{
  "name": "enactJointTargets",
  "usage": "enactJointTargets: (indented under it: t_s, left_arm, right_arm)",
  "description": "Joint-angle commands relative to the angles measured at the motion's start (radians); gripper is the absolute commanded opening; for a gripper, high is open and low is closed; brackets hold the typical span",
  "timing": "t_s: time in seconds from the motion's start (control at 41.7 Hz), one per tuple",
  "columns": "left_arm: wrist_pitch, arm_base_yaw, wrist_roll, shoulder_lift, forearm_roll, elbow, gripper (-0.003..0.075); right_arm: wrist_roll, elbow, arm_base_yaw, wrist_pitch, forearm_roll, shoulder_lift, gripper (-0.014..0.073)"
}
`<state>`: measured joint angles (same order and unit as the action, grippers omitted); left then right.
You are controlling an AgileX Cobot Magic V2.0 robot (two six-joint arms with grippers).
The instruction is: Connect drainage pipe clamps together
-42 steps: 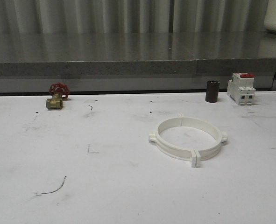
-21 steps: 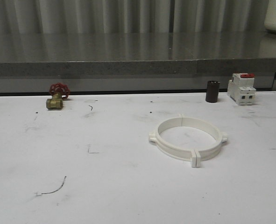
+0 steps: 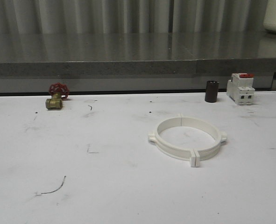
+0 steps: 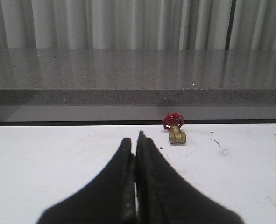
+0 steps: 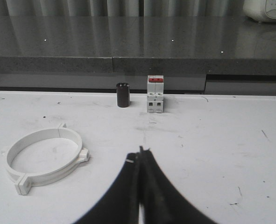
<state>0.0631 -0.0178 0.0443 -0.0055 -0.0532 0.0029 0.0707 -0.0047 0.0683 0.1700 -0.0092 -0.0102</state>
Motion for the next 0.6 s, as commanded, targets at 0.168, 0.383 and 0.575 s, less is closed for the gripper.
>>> enactJointTargets:
  t_s: [0.168,0.383,0.575]
  left_arm:
    - [-0.082,-0.006,0.0,-0.011,-0.002,0.024,-0.002]
    - [-0.082,-0.006,0.0,-0.011,-0.002,0.024,-0.002]
    - [-0.082,-0.006,0.0,-0.011,-0.002,0.024,-0.002]
  right_arm:
    - [-0.002,0.028,-0.034,-0.229,-0.001,-0.015,-0.0069]
    - [-0.002,0.028,-0.034,-0.228,-0.001,-0.015,-0.0069]
    - [-0.061,0.029,-0.035,-0.226,0.072,-0.017,-0.0069]
